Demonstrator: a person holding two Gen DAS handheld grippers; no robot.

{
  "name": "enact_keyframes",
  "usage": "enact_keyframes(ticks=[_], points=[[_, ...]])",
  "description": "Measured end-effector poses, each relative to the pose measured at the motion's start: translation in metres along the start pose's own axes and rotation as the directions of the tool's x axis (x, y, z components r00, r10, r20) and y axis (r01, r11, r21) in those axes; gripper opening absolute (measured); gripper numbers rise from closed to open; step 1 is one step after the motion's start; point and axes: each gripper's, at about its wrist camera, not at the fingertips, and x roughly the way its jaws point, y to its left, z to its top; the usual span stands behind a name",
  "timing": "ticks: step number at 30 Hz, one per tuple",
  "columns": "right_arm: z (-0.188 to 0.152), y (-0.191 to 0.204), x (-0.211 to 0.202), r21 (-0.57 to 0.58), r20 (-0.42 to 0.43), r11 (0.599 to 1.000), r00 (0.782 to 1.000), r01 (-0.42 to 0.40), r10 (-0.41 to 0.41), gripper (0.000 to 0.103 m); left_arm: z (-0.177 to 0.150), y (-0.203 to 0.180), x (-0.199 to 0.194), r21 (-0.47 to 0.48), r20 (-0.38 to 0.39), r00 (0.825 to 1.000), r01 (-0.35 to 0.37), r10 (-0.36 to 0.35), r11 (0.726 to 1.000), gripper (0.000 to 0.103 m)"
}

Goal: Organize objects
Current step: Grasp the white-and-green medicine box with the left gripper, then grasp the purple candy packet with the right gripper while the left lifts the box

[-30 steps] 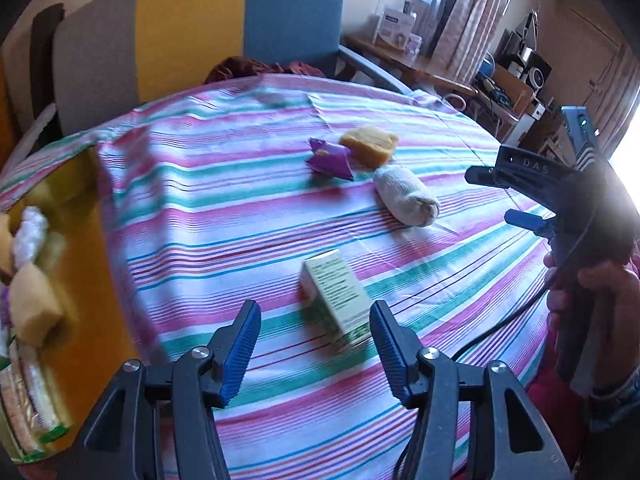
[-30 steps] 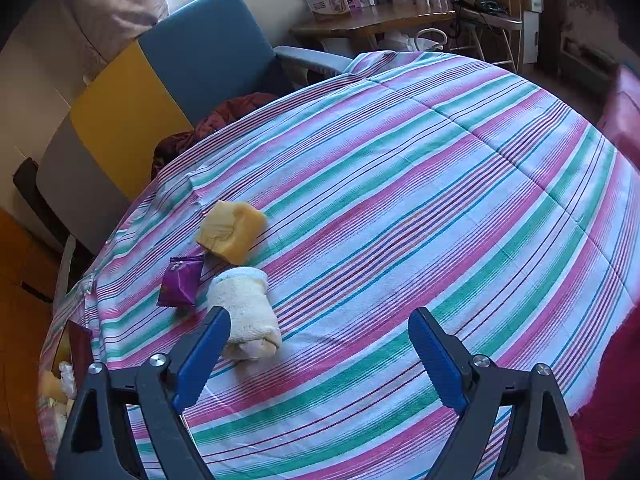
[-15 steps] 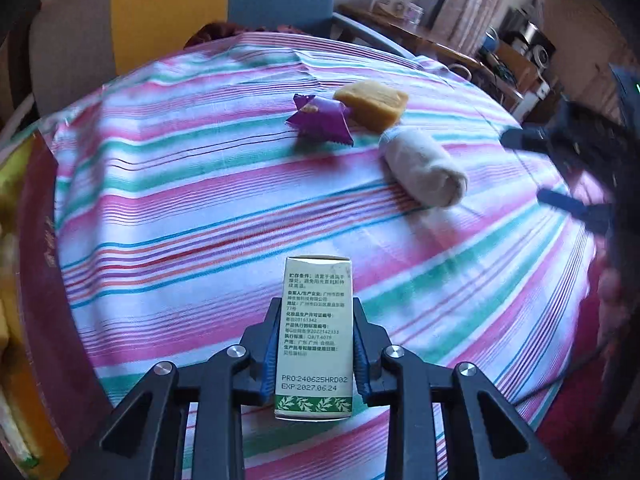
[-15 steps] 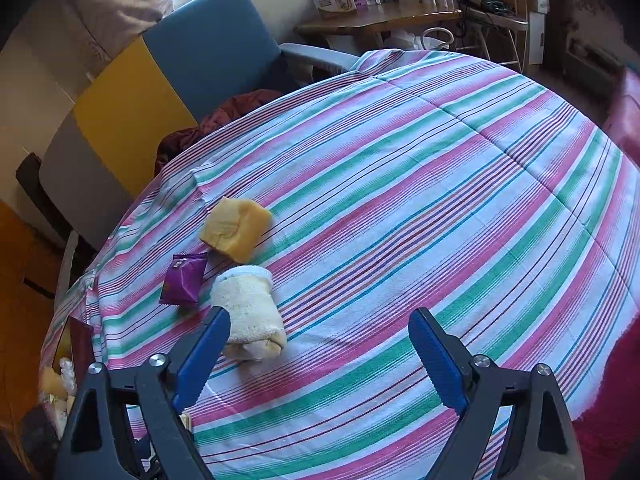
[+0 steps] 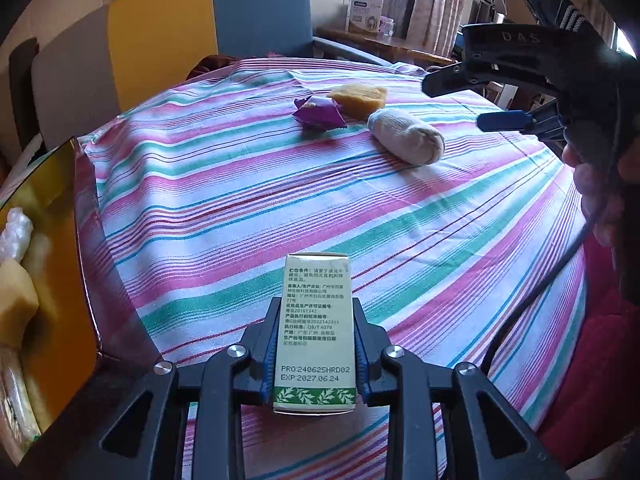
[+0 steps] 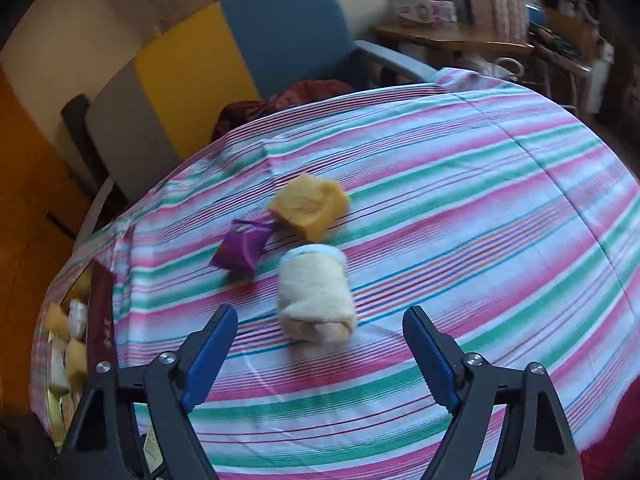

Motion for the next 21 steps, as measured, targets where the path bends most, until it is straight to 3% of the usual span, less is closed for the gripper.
enact_keyframes(ticks=[9, 17, 19, 21], points=[[0.025, 0.056, 0.03, -0.112, -0.068, 0.991, 0.995, -0.079, 0.072, 0.076, -0.001, 0.003, 0.0, -0.023, 0.01, 1.0, 0.019, -0.019, 1.0, 0.029], [0.061, 0.066, 0.111, -0.008, -0.19, 1.0, 0.981, -0.023, 0.021, 0.075, -0.003, 0.006, 0.0, -0.025, 0.019, 0.999, 0.033, -0.032, 0.999, 0.029], [0.067, 0.064, 0.129, 0.009, -0.211, 1.0, 0.978, 0.01, -0.008, 0.071, -0.003, 0.006, -0.001, -0.022, 0.021, 0.999, 0.034, -0.033, 0.999, 0.029], [0.069, 0.064, 0.146, -0.003, -0.237, 0.999, 0.971, 0.034, -0.034, 0.048, -0.003, 0.006, -0.001, -0.017, 0.022, 0.999, 0.034, -0.033, 0.999, 0.029]])
